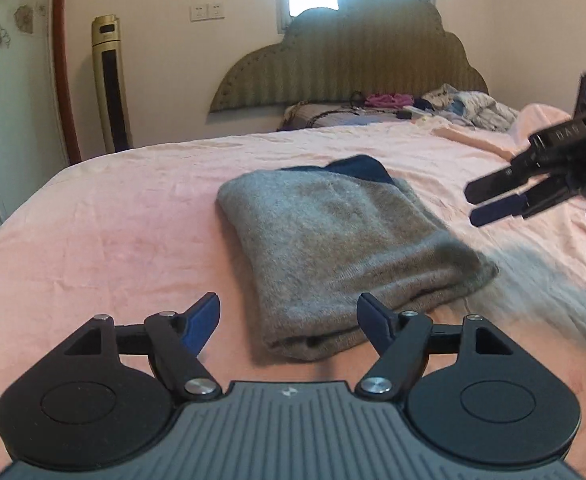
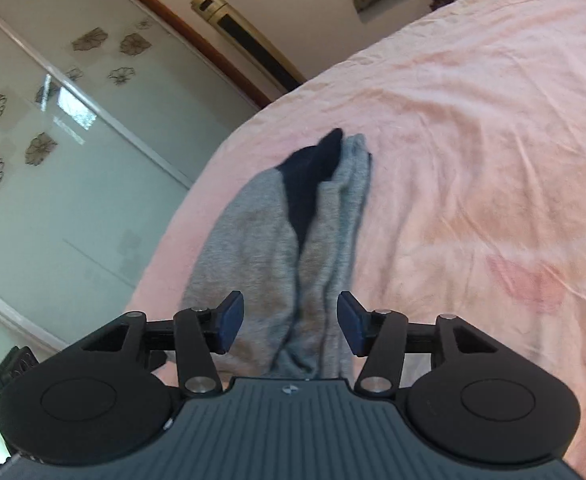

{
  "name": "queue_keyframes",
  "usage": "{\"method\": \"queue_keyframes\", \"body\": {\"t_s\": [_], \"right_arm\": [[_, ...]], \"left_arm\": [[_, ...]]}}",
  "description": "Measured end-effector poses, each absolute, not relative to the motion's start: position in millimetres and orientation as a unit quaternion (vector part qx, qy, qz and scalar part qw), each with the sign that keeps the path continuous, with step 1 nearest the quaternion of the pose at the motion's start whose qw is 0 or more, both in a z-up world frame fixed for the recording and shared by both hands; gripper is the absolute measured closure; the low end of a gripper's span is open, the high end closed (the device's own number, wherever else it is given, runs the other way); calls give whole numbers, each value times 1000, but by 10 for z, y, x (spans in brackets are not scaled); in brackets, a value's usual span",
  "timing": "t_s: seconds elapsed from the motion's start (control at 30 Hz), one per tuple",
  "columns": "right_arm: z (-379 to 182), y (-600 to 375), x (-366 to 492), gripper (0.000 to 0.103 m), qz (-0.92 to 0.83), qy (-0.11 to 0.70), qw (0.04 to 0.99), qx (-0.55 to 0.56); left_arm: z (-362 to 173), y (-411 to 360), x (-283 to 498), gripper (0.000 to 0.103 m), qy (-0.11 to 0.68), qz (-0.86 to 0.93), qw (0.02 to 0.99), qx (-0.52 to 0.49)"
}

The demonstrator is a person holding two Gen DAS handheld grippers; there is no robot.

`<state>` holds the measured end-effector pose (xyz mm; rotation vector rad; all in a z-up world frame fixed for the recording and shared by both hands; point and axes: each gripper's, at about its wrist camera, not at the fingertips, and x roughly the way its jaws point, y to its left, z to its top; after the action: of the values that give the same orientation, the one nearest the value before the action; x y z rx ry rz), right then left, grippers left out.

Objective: Fold small clothes

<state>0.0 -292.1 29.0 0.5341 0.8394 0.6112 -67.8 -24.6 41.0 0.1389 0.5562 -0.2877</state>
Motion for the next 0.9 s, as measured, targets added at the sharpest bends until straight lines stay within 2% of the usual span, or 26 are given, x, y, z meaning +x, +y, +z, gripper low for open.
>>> {"method": "queue_keyframes", "body": {"t_s": [0.1, 0.2, 0.27, 0.33, 0.37, 0.53, 0.67, 0.7, 0.77, 0.83, 0.9], "right_arm": [[301, -2680, 57, 48, 295, 411, 837, 209], [185, -2548, 145, 48, 289, 434, 832, 191], [86, -2486, 185, 50, 284, 446, 828, 186], [40, -2427, 186, 88, 298, 448, 823, 183], [55, -2405, 178, 88, 302, 447, 822, 180], [327, -2575, 99, 89, 284, 427, 845, 150], [12, -2707, 152, 92, 268, 468, 826, 165], [21, -2683, 127, 88, 272, 463, 827, 167], [143, -2662, 109, 71, 281, 455, 828, 167], [325, -2753, 132, 34, 287, 417, 842, 186], [473, -2871, 284, 29, 271, 379, 860, 207]], "left_arm": [[271, -351, -645, 28, 289, -128, 944, 93], [183, -352, -607, 38, 304, -113, 941, 94], [169, -362, -589, 50, 308, -111, 940, 94], [192, -359, -579, 85, 308, -114, 940, 89], [215, -341, -585, 93, 305, -110, 943, 80], [195, -244, -595, 97, 324, -118, 936, 66], [157, -250, -641, 97, 320, -117, 937, 73], [183, -248, -665, 97, 321, -122, 936, 78], [271, -249, -747, 96, 319, -149, 931, 95], [411, -236, -865, 96, 300, -183, 931, 95], [533, -276, -906, 95, 282, -204, 934, 86]]}}
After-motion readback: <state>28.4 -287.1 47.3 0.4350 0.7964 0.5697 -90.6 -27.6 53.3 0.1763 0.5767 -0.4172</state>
